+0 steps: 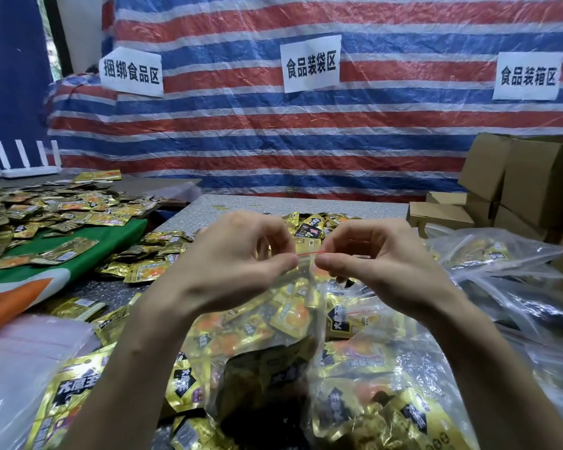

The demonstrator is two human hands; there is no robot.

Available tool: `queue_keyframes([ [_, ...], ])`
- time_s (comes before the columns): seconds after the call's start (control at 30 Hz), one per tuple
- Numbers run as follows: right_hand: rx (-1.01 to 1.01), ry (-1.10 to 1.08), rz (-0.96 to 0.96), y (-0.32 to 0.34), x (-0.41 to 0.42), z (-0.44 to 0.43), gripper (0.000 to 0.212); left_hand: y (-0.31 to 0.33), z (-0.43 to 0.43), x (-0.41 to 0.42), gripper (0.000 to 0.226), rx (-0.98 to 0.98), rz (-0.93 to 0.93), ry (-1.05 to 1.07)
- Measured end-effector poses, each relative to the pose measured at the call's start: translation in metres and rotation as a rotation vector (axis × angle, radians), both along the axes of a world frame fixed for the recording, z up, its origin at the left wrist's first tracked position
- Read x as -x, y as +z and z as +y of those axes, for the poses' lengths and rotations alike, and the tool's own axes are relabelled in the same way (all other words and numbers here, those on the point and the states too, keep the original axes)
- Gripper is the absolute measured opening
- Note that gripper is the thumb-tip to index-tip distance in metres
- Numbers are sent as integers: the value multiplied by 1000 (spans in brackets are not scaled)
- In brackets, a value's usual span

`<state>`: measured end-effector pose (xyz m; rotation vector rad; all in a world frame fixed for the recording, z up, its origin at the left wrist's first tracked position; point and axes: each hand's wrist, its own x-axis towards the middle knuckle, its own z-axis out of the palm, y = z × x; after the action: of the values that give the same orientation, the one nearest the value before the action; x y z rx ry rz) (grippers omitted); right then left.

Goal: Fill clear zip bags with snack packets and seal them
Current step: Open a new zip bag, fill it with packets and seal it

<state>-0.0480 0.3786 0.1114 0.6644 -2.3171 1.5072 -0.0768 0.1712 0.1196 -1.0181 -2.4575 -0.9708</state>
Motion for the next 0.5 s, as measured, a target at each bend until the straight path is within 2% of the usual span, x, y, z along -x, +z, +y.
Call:
queue_keyframes([
  [0.13,-68,-25,46,-1,0,-1,6,-2,3,-2,21,33,39,4],
  [0.27,-82,-3,24,-3,1,-3,5,-2,5,-2,13,-22,60,-26],
  [0.5,-146,3,85,-4,0,-4,4,-2,8,-4,12,-43,80,-6],
])
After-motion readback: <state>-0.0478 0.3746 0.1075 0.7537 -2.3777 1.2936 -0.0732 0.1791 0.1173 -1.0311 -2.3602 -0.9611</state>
